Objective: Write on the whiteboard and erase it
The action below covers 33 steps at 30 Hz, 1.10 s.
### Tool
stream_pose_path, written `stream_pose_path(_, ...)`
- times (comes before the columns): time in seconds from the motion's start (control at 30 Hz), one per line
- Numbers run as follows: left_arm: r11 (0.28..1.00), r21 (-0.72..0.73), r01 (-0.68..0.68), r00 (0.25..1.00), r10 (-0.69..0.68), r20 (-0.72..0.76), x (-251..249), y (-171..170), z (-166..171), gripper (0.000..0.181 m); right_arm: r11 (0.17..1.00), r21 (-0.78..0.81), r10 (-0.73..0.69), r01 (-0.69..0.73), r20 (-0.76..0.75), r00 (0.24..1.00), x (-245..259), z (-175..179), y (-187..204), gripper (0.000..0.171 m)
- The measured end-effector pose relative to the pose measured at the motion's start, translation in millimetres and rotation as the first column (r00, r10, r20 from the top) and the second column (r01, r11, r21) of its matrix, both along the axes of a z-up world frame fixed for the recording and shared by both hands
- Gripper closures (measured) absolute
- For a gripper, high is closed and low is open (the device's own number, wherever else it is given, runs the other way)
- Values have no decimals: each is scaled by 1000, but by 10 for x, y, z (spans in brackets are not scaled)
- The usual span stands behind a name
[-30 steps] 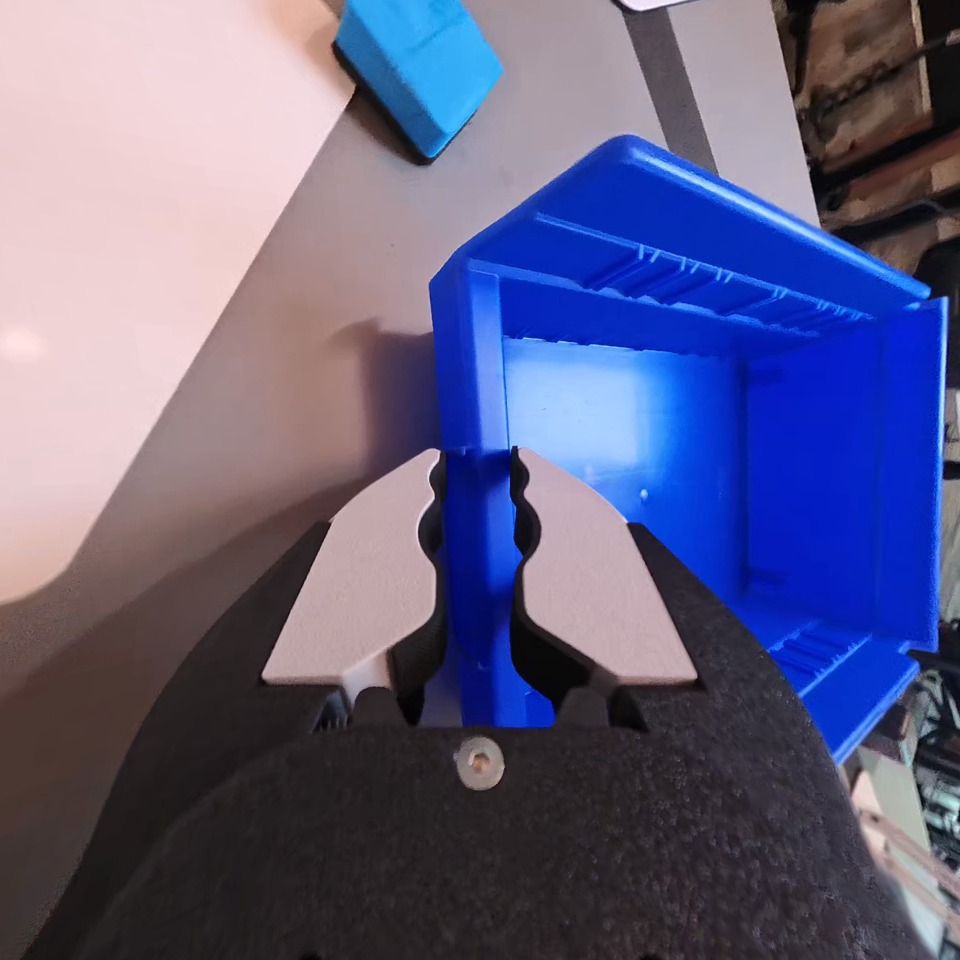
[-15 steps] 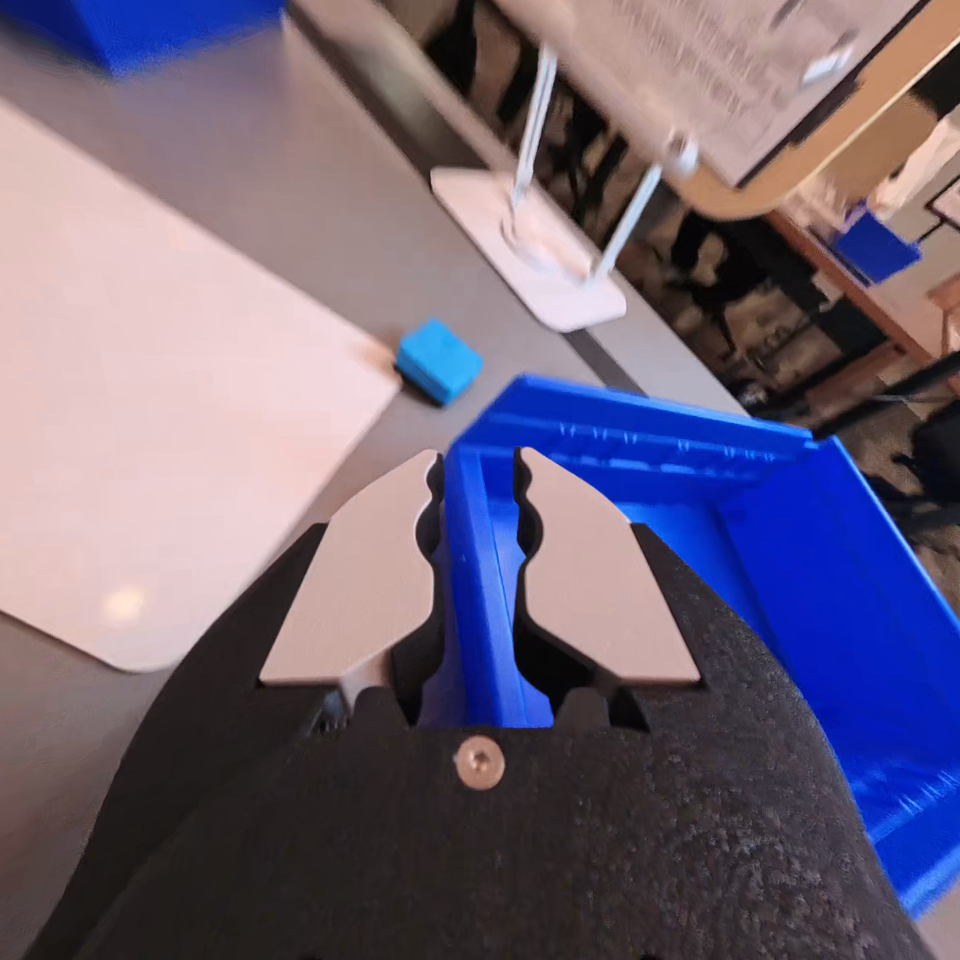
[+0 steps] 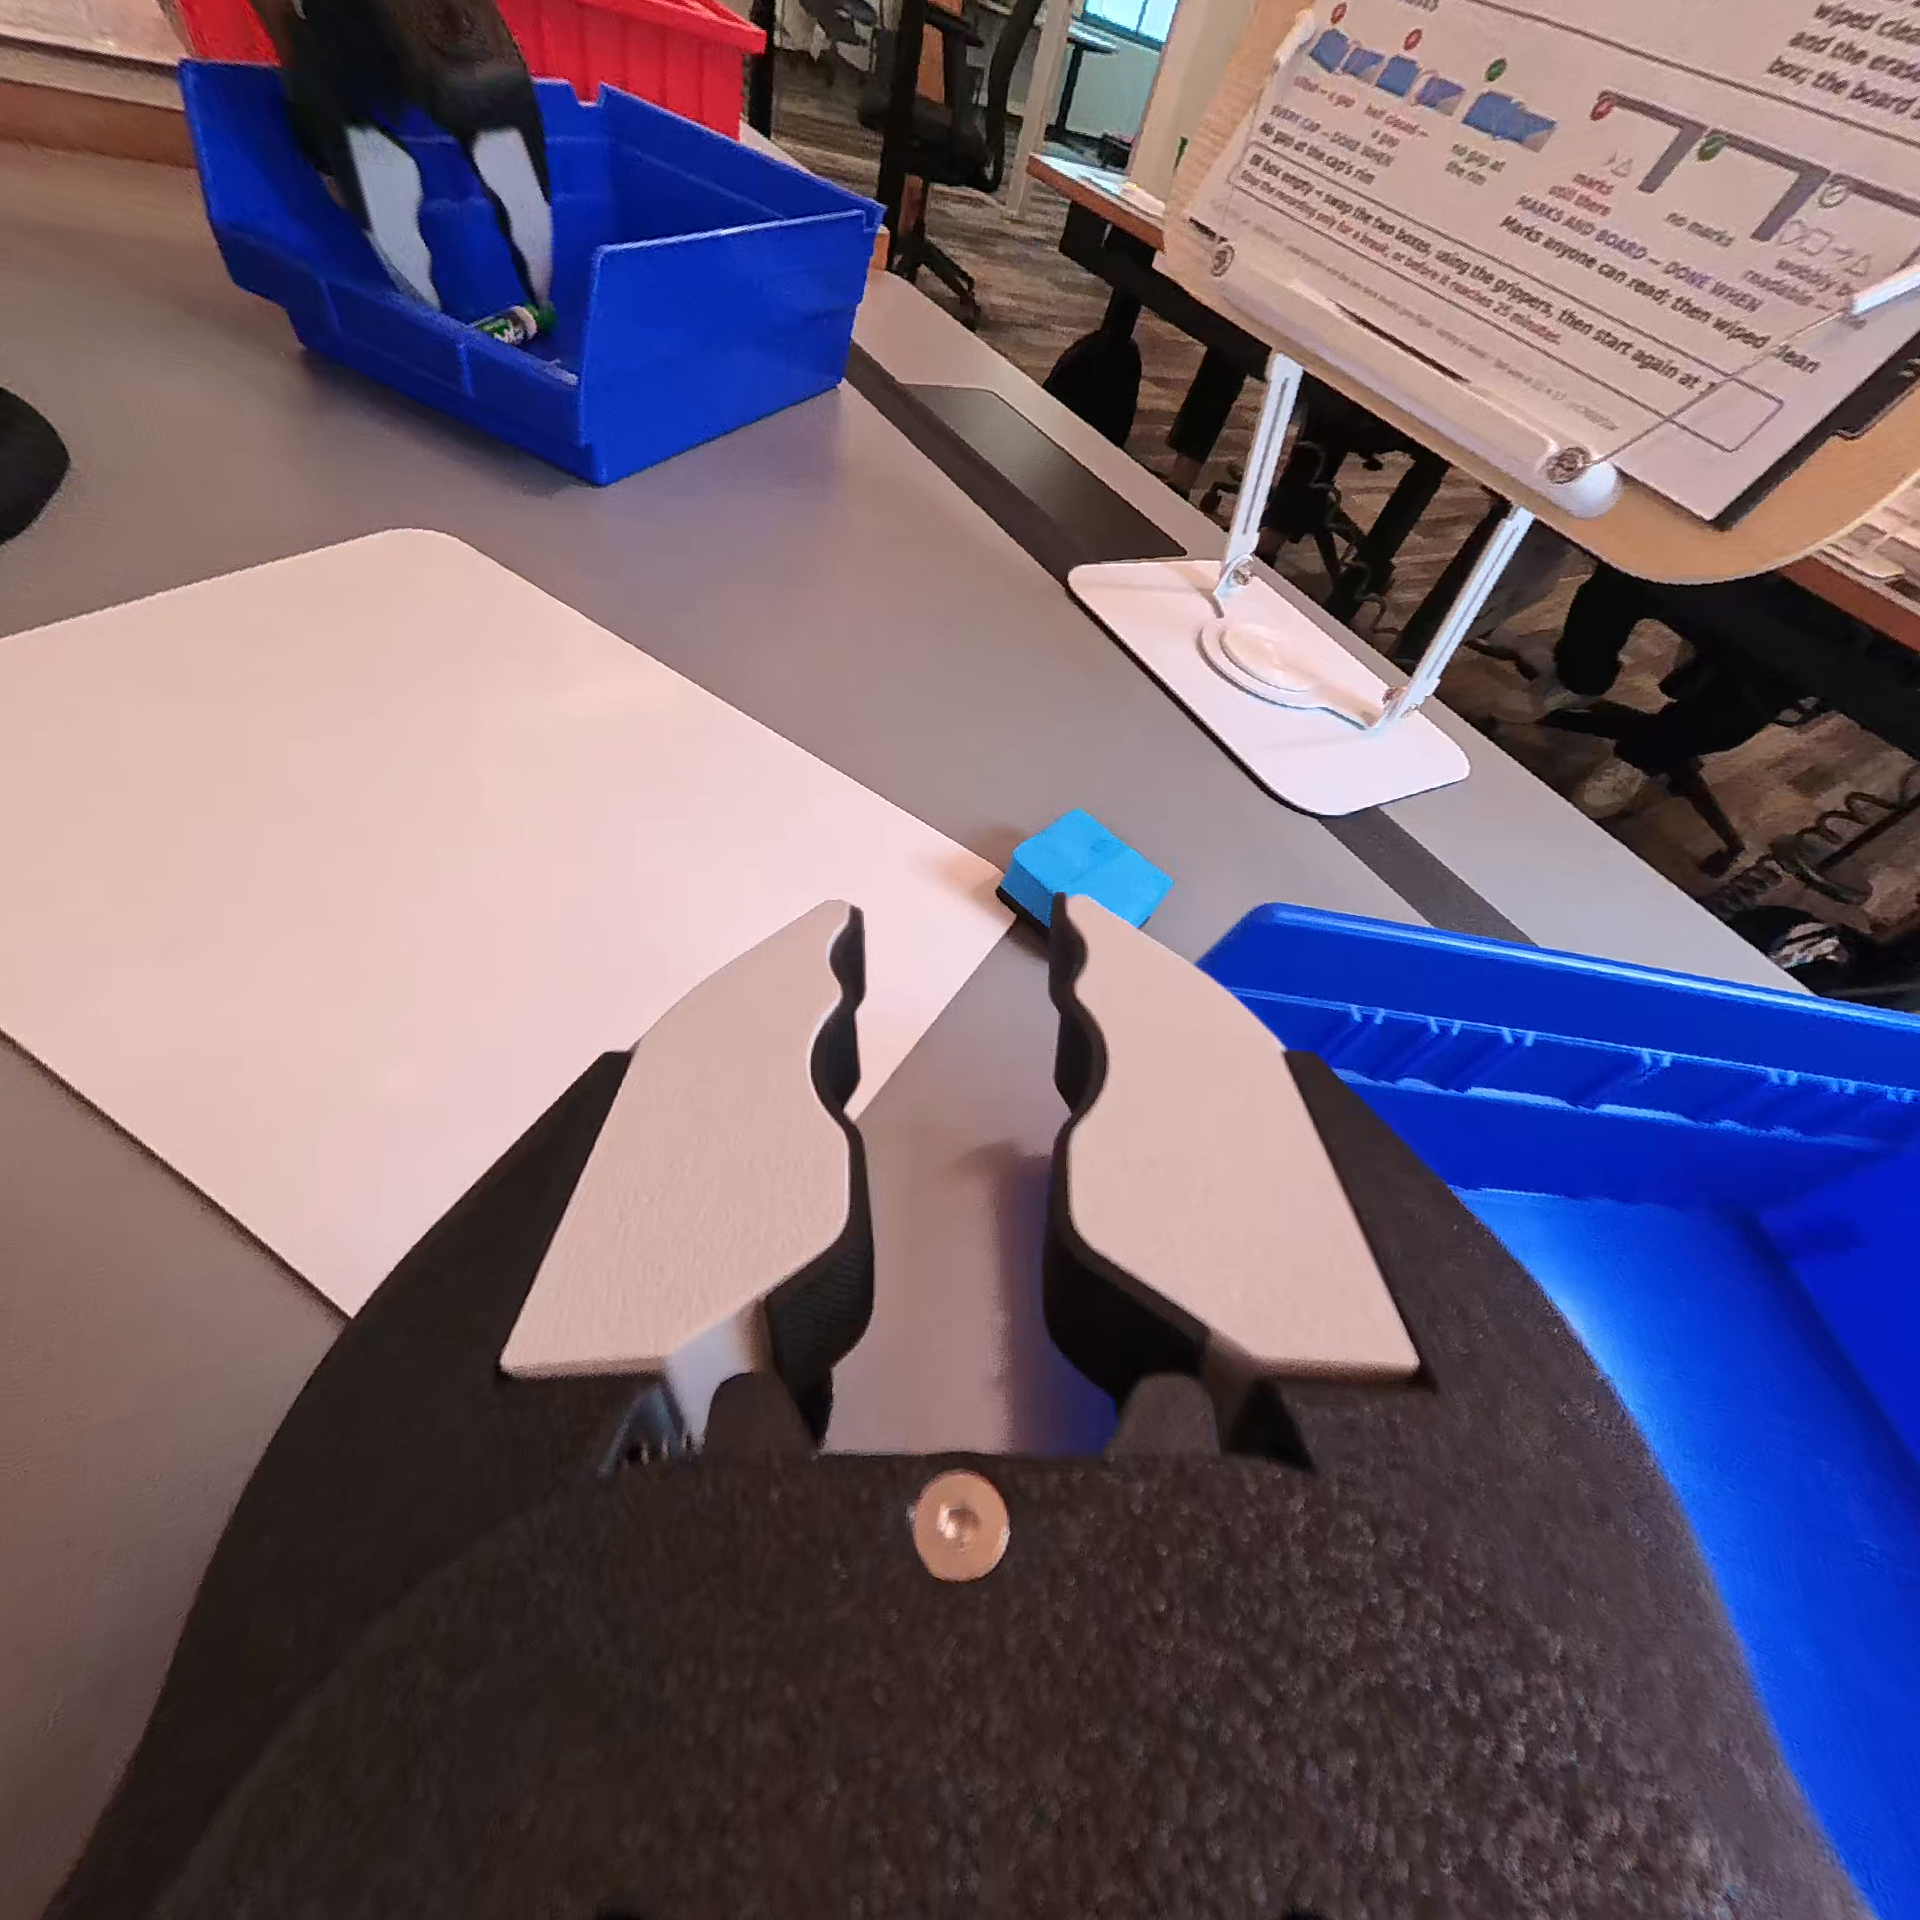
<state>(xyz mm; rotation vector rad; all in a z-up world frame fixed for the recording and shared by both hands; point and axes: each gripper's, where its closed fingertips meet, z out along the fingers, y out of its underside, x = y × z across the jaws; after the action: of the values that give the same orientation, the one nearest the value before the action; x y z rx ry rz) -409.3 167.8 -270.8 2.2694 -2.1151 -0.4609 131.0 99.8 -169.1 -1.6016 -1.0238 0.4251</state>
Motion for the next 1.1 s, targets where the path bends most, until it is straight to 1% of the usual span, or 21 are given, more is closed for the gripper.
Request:
stream_pose_path(0.03,999,-25,21,999,-21,-29,-18,-8,-52,131,1000,-2,4,-4,-2,1000,-11,-8,-2,137)
stream_pose_path(0.07,998,-46,33,999,-35,-33,-6,-16,-60,141,1000,-4,9,-9,-5,1000,-21,-15,-5,138)
stream_pose_path(0.13,996,-65,53,998,-55,-28,13,-33,-73,157,1000,-14,20,-20,-7,1000,-44,-35,-16,138)
stream_pose_path(0.17,997,-53,47,999,-48,-22,24,-30,-67,161,1000,-14,23,-23,-6,1000,-57,-41,-19,138)
stream_pose_path(0.23,999,34,28,997,-31,66,137,28,35,162,999,-8,34,-34,-9,999,-99,-33,-38,140)
stream_pose_path(0.3,989,150,-15,974,-20,225,359,76,314,163,999,0,54,-54,-29,998,-178,-4,-68,141)
stream_pose_path(0.37,962,270,-47,908,-71,412,728,39,691,163,997,12,73,-72,-46,996,-296,18,-96,142)
stream_pose_path(0.4,945,324,-53,870,-116,479,935,-23,870,163,996,22,82,-81,-51,995,-375,26,-111,142)
stream_pose_path(0.47,916,399,-48,793,-208,573,1374,-217,1132,163,993,45,112,-109,-65,992,-583,45,-160,142)
stream_pose_path(0.53,899,437,-18,730,-287,620,1817,-448,1224,163,987,51,156,-153,-64,986,-852,38,-249,142)
stream_pose_path(0.63,886,459,66,686,-375,624,2404,-749,1107,163,971,35,239,-239,-14,971,-1297,-28,-458,140)
stream_pose_path(0.73,898,417,139,650,-401,646,2903,-975,861,163,956,67,284,-286,45,958,-1633,-60,-621,132)
stream_pose_path(0.87,897,374,237,637,-434,637,3292,-1157,573,163,943,128,297,-308,100,950,-1859,-82,-712,125)
stream_pose_path(0.9,897,365,250,634,-436,638,3336,-1188,531,163,939,132,304,-318,114,946,-1885,-107,-732,127)
stream_pose_path(0.93,899,355,259,631,-435,642,3362,-1216,500,163,935,139,310,-327,130,942,-1896,-137,-750,136)
stream_pose_path(0.97,896,351,272,628,-442,640,3369,-1239,471,163,930,153,312,-334,150,938,-1894,-163,-763,150)
stream_pose_path(1.03,895,355,269,594,-445,670,3381,-1268,489,163,926,153,322,-344,152,934,-1874,-178,-785,150)
stream_pose_path(1.1,901,356,248,499,-434,750,3406,-1302,607,163,926,136,350,-353,51,935,-1849,-86,-805,150)
